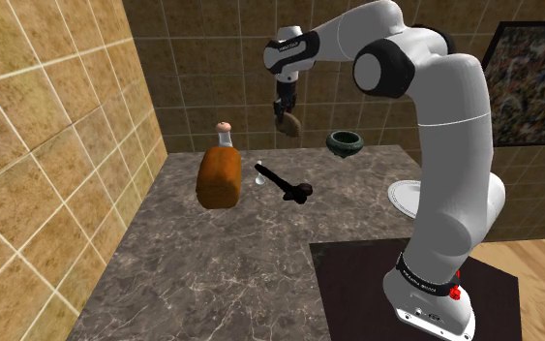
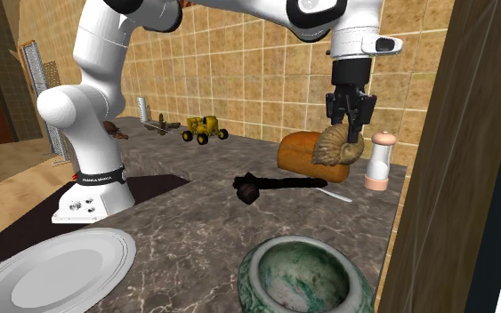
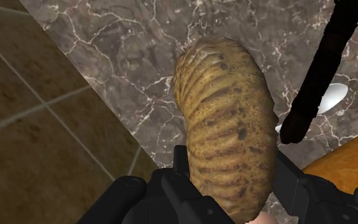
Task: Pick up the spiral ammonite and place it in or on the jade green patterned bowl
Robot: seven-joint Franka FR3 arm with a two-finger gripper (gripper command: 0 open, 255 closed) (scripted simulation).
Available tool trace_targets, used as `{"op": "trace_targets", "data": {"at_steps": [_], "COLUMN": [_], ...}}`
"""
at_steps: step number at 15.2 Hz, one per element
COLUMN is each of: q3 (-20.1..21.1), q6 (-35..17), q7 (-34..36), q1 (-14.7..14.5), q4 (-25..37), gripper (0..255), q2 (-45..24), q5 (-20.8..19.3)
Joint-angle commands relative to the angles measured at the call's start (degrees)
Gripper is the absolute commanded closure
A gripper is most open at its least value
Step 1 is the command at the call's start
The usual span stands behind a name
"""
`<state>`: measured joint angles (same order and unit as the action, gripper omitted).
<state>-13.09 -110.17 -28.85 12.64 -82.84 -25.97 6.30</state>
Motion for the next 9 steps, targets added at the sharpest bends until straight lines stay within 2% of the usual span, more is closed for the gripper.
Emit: {"op": "trace_targets", "data": {"at_steps": [1, 3, 9], "q3": [-0.1, -0.1, -2.1], "q6": [1.4, 2.2, 1.3], "q7": [0.0, 0.1, -6.7], "q1": [0.0, 0.1, 4.5], "q4": [1.1, 1.9, -2.6], "gripper": [255, 255, 255], "q2": [0.3, 0.4, 3.8], "q5": [-0.1, -0.1, 0.2]}}
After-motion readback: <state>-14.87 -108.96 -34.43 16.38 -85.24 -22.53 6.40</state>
